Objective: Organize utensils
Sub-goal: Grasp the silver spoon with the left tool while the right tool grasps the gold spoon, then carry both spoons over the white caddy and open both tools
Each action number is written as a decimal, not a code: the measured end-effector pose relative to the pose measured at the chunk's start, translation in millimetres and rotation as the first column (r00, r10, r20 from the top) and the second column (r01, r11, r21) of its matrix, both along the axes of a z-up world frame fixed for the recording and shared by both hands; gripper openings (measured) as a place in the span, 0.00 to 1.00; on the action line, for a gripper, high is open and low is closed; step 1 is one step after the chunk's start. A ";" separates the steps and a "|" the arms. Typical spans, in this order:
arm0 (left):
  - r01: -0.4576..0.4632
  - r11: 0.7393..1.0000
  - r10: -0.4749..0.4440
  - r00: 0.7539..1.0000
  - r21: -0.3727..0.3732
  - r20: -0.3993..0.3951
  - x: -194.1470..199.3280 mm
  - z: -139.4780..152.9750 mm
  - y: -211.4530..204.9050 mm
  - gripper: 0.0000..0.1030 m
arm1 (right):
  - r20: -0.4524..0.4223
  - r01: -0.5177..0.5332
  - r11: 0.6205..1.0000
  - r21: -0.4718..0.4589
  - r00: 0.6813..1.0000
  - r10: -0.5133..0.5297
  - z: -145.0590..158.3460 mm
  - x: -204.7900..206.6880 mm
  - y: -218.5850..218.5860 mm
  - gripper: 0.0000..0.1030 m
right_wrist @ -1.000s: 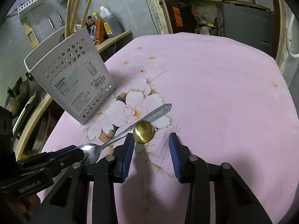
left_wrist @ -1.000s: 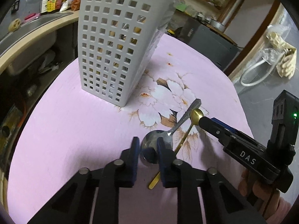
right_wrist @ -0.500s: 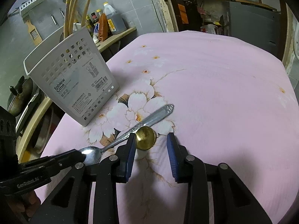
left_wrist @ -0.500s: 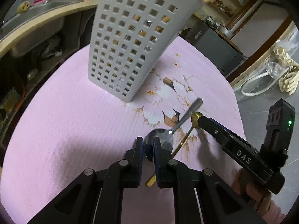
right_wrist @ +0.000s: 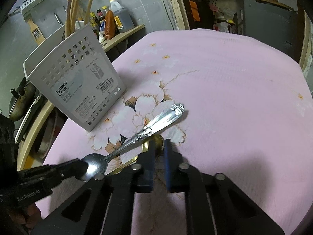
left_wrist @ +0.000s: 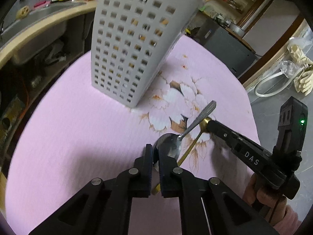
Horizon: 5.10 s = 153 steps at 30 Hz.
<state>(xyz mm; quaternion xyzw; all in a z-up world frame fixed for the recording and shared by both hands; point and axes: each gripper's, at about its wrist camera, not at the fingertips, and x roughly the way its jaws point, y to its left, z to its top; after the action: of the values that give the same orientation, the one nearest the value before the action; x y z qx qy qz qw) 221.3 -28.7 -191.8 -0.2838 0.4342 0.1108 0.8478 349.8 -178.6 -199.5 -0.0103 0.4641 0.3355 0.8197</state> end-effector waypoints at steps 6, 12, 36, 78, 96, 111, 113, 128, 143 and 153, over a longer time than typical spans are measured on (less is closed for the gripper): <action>0.021 1.000 -0.021 0.999 0.015 0.033 -3.4 5.3 1.6 0.03 | 0.000 0.006 0.999 0.034 1.000 -0.006 4.2 -5.8 -6.4 0.04; 0.084 0.992 -0.090 0.994 0.089 0.064 -6.9 16.7 -1.9 0.02 | 0.006 0.069 0.996 0.060 0.998 -0.069 10.2 -24.8 -20.8 0.03; 0.295 0.856 -0.379 0.917 0.425 0.125 -5.7 145.1 -4.0 0.02 | 0.366 0.328 0.938 0.108 0.865 -0.344 124.8 -88.2 -56.3 0.02; 0.299 0.812 -0.317 0.947 0.501 -0.052 -25.3 207.7 82.6 0.02 | 0.654 0.143 0.989 0.021 0.746 -0.122 225.8 -68.9 107.9 0.02; 0.318 0.817 -0.322 0.944 0.481 -0.079 0.4 211.4 78.1 0.03 | 0.625 0.120 0.993 -0.007 0.776 -0.089 205.9 -61.1 116.7 0.02; 0.287 0.864 -0.310 0.951 0.413 -0.012 23.1 212.1 86.9 0.03 | 0.578 0.080 0.997 0.022 0.812 -0.078 194.4 -54.7 110.7 0.02; 0.273 0.874 -0.301 0.954 0.402 0.008 26.1 213.5 89.9 0.03 | 0.566 0.067 0.997 0.030 0.821 -0.073 192.5 -53.8 109.4 0.02; 0.234 0.881 -0.282 0.958 0.412 0.058 45.9 231.9 97.6 0.03 | 0.523 0.059 0.997 0.045 0.849 -0.074 182.7 -55.1 99.0 0.03; 0.289 0.801 -0.328 0.944 0.525 -0.019 55.1 243.7 82.1 0.04 | 0.517 0.074 0.996 0.052 0.851 -0.090 180.7 -56.2 94.7 0.03; 0.296 0.870 -0.339 0.940 0.395 0.043 59.7 230.6 89.4 0.06 | 0.522 0.117 0.990 0.082 0.841 -0.142 194.0 -62.0 84.0 0.08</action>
<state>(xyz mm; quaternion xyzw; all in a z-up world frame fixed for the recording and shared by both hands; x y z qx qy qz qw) 281.0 60.6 38.8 -0.0431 0.3972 0.0364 0.9160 287.9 -94.6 -5.5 -0.0513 0.2139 0.2746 0.9361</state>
